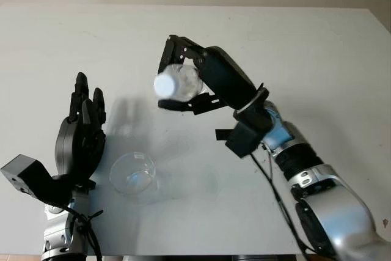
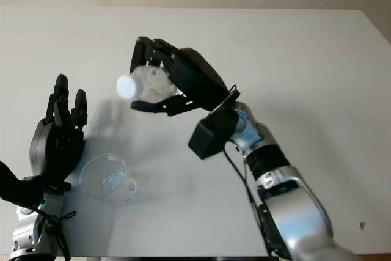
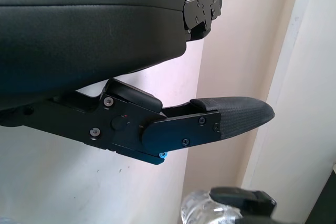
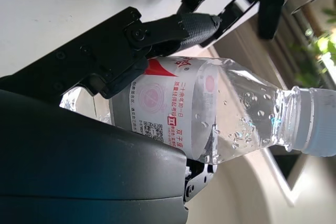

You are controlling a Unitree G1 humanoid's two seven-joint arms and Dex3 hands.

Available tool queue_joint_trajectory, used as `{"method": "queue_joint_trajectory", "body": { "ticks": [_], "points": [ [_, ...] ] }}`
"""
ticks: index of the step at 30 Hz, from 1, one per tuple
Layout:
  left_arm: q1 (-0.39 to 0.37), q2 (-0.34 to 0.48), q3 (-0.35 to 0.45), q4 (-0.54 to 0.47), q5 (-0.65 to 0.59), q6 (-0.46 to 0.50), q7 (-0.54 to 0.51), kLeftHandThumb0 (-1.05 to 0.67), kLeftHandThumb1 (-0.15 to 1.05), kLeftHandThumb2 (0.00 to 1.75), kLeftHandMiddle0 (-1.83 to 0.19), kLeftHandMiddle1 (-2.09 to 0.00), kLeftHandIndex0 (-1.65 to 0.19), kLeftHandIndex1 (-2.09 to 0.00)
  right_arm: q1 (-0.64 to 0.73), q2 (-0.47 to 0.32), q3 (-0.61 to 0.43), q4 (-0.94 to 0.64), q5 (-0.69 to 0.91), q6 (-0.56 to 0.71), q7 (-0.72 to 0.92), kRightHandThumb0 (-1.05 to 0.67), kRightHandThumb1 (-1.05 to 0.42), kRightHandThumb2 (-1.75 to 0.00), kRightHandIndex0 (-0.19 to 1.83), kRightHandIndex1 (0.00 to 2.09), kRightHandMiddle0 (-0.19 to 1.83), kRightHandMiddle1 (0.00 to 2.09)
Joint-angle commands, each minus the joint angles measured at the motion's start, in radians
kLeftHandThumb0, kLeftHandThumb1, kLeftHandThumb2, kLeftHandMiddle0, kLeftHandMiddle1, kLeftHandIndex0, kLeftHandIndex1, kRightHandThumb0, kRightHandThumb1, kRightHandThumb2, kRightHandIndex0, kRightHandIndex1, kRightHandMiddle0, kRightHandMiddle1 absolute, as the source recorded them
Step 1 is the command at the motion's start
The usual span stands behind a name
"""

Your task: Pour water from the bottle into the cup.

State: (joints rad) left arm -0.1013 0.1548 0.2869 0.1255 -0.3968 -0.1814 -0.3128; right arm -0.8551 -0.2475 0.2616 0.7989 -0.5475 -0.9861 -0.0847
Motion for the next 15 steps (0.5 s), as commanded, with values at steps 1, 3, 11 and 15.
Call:
{"method": "queue_joint_trajectory", "body": {
  "ticks": [1,3,11,15],
  "points": [
    [0.034,-0.016,-0.005,0.016,0.003,0.006,-0.001,-0.79,1.05,0.56,0.19,-0.05,0.19,-0.04,-0.001,-0.016,0.022,-0.032,-0.037,-0.025,-0.024,-0.09,-0.79,-0.58,1.30,2.09,1.15,2.09],
    [0.035,-0.017,-0.007,0.013,0.005,0.006,0.002,-0.79,1.05,0.56,0.19,-0.05,0.19,-0.04,0.011,-0.023,0.041,-0.052,-0.086,-0.033,-0.056,-0.06,-0.55,-1.06,1.25,2.09,1.09,2.09],
    [0.030,-0.022,-0.013,0.012,0.014,0.006,0.017,-0.79,1.05,0.56,0.18,-0.06,0.19,-0.03,0.027,-0.033,0.134,-0.117,-0.318,-0.002,-0.276,-0.12,-0.53,-1.24,1.27,2.09,1.02,2.09],
    [0.028,-0.025,-0.017,0.015,0.018,0.006,0.022,-0.79,1.05,0.56,0.18,-0.06,0.19,-0.04,0.016,-0.036,0.182,-0.154,-0.409,0.039,-0.361,-0.20,-0.69,-0.91,1.19,2.09,0.95,2.09]
  ]
}}
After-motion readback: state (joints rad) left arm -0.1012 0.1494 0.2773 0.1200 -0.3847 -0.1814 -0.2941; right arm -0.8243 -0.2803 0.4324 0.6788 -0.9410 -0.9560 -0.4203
